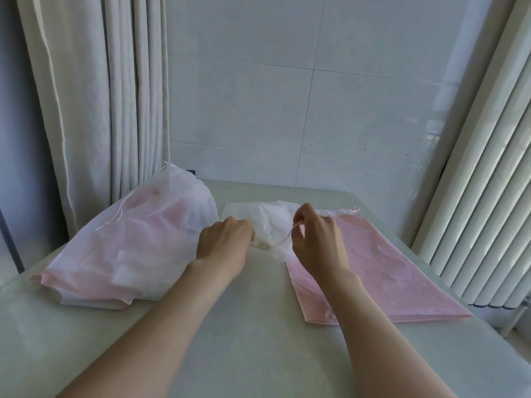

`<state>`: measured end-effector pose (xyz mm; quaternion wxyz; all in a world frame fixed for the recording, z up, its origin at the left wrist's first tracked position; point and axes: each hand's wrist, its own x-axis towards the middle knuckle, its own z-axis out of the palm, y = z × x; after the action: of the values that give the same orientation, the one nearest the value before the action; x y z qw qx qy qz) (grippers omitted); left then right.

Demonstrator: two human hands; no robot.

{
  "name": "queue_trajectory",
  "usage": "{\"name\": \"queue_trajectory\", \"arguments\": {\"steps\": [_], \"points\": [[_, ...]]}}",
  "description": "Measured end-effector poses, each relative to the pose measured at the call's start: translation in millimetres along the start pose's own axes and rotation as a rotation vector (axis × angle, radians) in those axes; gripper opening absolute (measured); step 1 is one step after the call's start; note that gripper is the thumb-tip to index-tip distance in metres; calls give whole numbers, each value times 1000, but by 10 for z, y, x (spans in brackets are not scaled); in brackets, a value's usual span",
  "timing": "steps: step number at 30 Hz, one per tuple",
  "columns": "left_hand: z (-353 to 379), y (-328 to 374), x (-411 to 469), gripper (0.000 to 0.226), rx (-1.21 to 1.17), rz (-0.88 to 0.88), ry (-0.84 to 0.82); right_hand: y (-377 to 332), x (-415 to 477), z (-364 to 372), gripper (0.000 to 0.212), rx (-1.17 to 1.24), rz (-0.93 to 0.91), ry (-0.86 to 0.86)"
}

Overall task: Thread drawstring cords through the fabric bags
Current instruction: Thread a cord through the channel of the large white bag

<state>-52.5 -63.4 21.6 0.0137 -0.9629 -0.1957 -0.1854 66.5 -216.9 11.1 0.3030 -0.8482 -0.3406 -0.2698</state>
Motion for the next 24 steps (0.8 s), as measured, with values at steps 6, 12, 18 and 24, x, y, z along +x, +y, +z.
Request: {"name": "queue_trajectory", "arguments": {"steps": [6, 12, 18, 24], "points": [[-63, 78, -32, 34, 9, 174, -62, -180, -95, 107, 10, 305, -240, -180], [-117, 53, -28, 28, -16, 138, 55, -169, -115, 169, 18, 233, -33, -505], [110, 52, 64, 32, -388, 114, 167, -183, -61, 164, 9, 342, 213, -556], [124, 183, 74, 43, -927, -62, 107, -191, -35, 83, 40, 811, 366, -367]]}}
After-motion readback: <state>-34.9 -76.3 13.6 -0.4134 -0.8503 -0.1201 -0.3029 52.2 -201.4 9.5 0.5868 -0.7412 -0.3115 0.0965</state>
